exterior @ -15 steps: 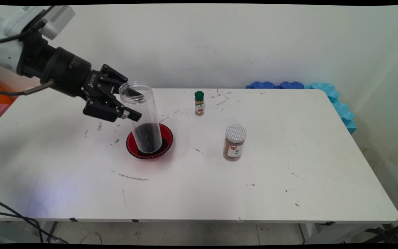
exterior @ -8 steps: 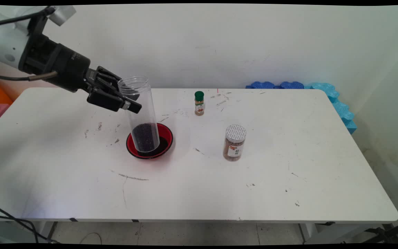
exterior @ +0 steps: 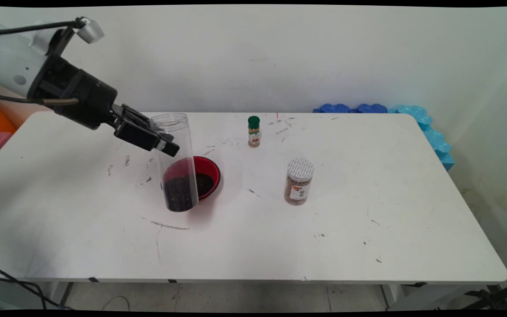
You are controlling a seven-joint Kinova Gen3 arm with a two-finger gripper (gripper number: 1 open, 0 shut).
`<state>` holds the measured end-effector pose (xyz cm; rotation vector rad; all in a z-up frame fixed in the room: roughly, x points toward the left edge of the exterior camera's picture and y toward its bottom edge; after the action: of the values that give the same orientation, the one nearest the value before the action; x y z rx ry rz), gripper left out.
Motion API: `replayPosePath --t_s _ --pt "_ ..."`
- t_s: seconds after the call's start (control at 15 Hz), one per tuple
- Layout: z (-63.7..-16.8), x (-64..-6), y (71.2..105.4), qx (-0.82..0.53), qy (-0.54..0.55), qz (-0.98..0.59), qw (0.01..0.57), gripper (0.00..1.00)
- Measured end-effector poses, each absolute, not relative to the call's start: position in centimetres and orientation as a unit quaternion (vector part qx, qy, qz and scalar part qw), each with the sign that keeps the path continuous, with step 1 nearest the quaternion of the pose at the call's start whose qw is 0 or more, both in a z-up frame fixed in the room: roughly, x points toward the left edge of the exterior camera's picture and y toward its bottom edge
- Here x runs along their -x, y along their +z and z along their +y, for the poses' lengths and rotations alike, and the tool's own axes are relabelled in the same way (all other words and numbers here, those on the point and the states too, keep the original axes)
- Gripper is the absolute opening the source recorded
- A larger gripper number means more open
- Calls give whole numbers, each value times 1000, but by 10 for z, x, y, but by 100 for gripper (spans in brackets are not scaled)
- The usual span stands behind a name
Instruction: Pour the black seasoning powder in the red bowl
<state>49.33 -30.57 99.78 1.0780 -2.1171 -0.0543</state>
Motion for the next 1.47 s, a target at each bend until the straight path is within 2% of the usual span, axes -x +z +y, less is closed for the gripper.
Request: replayPosePath --t_s 1.47 --pt "-320 -487 962 -665 -188 -638 339 0"
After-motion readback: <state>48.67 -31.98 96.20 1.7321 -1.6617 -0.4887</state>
